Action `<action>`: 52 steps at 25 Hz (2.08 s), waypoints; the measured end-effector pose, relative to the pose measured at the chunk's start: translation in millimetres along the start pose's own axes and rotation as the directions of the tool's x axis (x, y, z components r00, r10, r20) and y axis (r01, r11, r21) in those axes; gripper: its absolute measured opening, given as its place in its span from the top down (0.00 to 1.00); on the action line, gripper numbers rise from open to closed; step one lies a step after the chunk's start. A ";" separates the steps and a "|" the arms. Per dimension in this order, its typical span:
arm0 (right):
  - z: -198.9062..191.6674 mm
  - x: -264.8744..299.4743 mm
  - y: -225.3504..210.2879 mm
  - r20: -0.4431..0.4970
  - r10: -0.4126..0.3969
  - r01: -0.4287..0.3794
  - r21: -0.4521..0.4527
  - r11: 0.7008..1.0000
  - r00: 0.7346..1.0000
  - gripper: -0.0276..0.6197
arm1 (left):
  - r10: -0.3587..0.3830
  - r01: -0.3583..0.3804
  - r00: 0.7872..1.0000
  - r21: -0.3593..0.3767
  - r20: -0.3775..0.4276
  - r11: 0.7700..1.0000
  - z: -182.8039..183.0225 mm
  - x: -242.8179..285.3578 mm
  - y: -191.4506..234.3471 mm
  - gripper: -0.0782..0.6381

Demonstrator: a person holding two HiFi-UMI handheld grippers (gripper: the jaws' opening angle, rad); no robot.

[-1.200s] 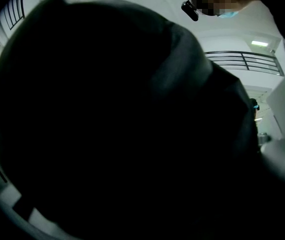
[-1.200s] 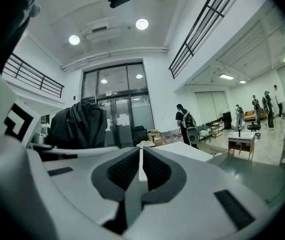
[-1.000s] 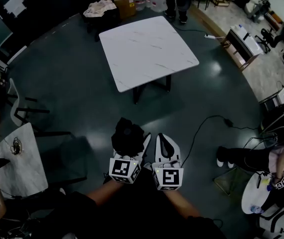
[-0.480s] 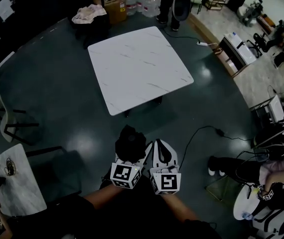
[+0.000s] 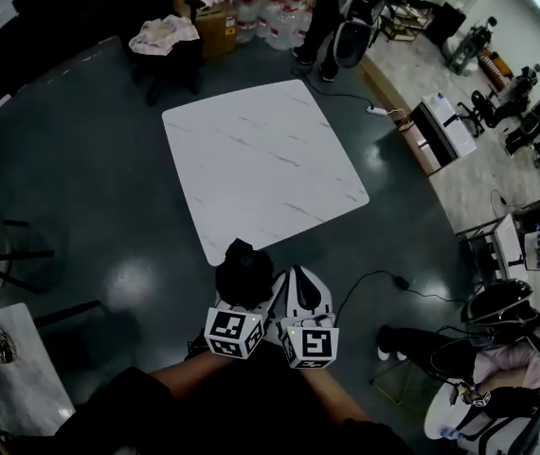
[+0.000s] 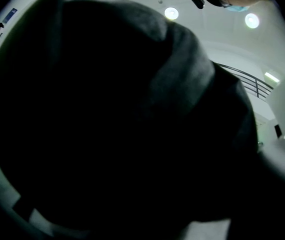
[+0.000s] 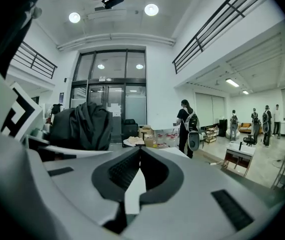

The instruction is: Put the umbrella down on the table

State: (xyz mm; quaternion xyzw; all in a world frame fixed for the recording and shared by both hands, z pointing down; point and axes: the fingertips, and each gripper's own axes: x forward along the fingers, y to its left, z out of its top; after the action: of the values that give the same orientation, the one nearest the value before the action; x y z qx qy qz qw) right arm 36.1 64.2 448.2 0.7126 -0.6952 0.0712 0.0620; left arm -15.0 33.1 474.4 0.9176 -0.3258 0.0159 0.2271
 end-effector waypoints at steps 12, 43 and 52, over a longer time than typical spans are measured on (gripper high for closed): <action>-3.2 76.3 26.4 -0.033 0.126 -0.126 -0.013 0.992 0.992 0.93 | 0.065 -0.067 0.998 -0.064 -0.023 0.996 13.5 44.6 79.8 0.36; -29.6 345.4 -128.6 -0.127 0.386 -0.359 0.191 0.913 0.914 0.93 | 0.251 -0.268 0.855 0.028 -0.453 0.963 -84.3 301.3 235.0 0.36; -64.0 386.8 -143.0 -0.241 0.459 -0.399 0.259 0.880 0.855 0.93 | 0.272 -0.320 0.736 0.034 -0.620 0.947 -139.3 342.5 282.3 0.36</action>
State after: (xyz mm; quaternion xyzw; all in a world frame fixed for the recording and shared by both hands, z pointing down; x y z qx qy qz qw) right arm 187.1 -299.9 585.2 0.5225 -0.8091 0.2581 0.0760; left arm 100.3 -302.9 774.7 0.7889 -0.3756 0.3383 0.3494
